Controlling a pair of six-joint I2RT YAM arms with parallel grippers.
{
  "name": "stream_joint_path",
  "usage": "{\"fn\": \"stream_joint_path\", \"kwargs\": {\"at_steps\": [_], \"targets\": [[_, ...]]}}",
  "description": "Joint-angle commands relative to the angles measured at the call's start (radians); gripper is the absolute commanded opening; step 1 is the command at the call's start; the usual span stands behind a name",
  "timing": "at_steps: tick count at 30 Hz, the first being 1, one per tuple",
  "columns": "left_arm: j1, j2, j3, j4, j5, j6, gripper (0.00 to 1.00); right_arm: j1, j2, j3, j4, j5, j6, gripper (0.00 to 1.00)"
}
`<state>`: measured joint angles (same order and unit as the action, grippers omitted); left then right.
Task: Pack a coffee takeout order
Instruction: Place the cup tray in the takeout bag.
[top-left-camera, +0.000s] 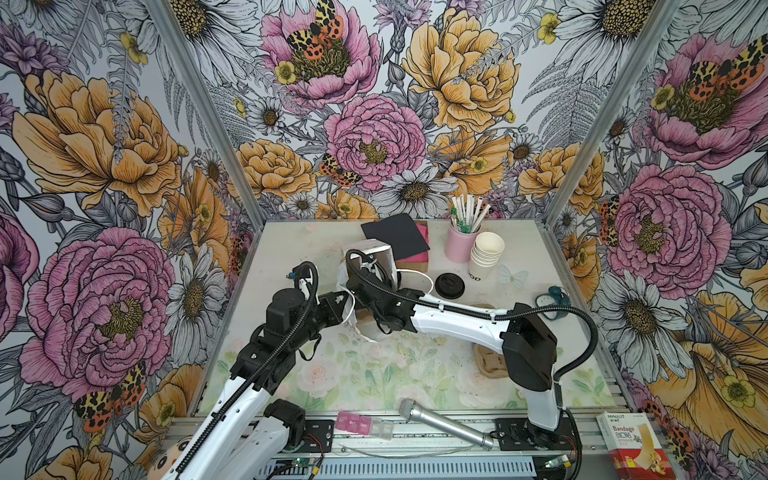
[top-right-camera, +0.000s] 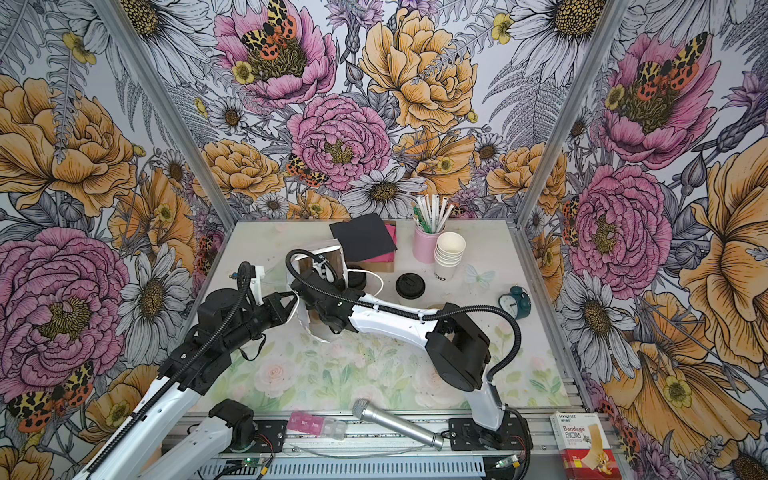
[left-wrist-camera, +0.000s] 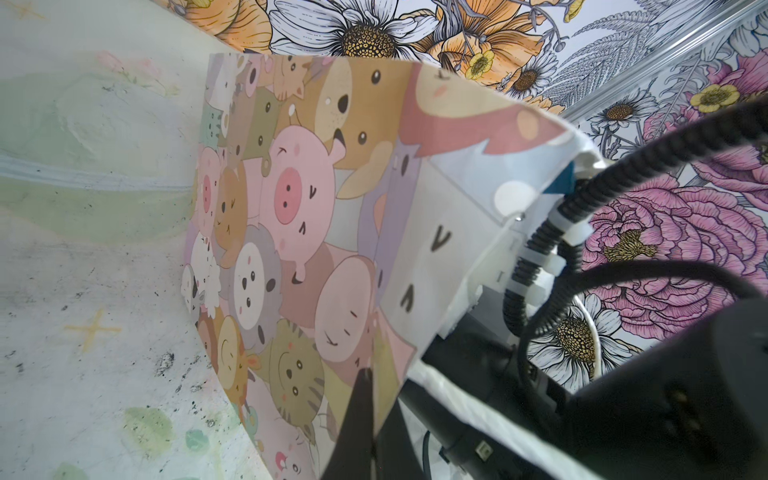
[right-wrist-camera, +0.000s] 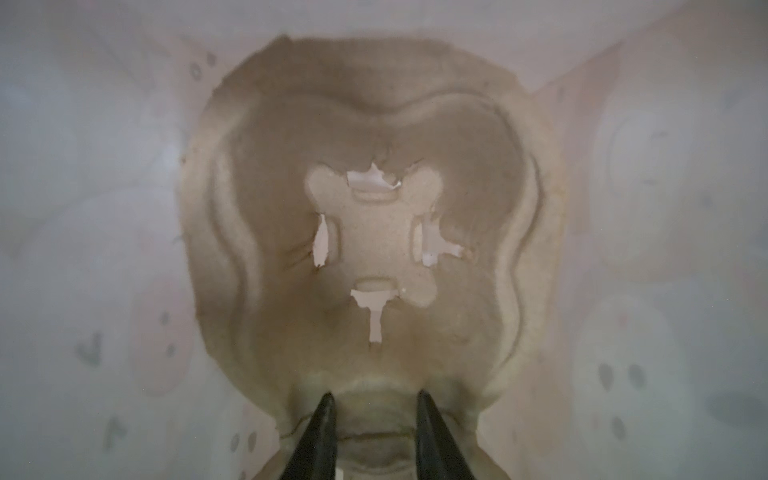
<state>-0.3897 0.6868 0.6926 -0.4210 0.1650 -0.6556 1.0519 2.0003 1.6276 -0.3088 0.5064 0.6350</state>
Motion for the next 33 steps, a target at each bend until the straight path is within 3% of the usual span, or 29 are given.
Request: {"fn": "stream_joint_path", "kwargs": {"at_steps": [1,33], "targets": [[-0.011,-0.015,-0.012,0.028,0.023,-0.006,0.00,-0.005,0.041,0.044,0.020,-0.039,-0.016,0.16],[-0.002,-0.023,-0.021,0.027,0.024,-0.003,0.00,-0.048,0.271,0.212,0.016,-0.143,-0.069,0.22]]}}
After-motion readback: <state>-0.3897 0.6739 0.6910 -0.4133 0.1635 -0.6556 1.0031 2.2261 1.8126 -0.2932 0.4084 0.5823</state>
